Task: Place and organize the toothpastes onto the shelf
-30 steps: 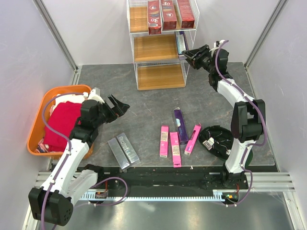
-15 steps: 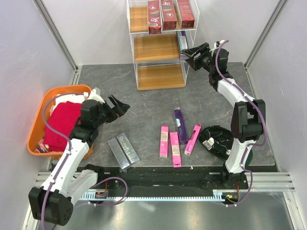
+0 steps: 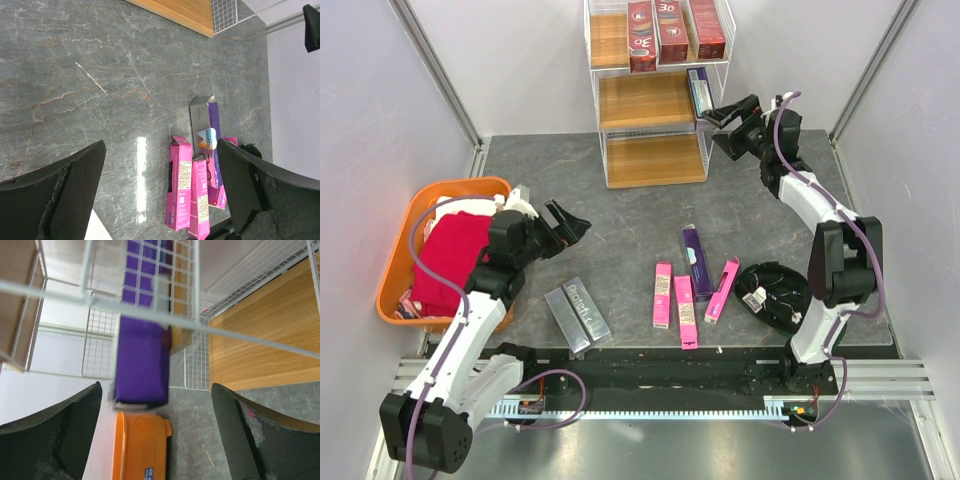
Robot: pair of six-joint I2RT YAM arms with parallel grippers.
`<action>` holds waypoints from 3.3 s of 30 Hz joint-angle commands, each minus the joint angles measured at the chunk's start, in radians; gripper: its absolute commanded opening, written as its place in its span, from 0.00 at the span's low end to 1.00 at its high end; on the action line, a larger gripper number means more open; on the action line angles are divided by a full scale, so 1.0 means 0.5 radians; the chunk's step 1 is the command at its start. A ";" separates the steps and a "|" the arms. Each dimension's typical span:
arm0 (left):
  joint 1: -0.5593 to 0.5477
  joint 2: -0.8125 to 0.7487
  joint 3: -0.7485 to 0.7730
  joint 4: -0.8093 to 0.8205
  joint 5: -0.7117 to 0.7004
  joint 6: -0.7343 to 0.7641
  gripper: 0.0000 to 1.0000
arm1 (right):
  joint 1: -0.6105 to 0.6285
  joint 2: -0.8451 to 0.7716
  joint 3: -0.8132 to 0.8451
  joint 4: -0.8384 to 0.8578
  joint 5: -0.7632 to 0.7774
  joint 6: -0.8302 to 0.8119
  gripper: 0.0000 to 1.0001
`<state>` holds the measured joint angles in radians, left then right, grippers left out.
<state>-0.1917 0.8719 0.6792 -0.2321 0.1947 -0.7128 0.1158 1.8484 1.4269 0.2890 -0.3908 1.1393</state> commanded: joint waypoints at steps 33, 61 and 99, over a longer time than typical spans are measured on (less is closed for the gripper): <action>0.003 0.214 -0.064 0.234 0.163 0.057 1.00 | 0.081 -0.807 -1.127 -1.136 0.496 -1.042 0.97; 0.003 0.235 0.001 0.203 0.215 0.079 0.99 | 0.953 -0.313 -0.832 -1.363 1.135 -1.309 0.56; 0.027 0.527 -0.149 1.522 1.252 -0.363 0.99 | 0.986 -0.561 -0.688 0.160 -1.037 -0.638 0.37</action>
<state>-0.1825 1.1248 0.6365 0.3428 0.7414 -0.8051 0.6010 1.6161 1.1133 0.0597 -0.7570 0.6331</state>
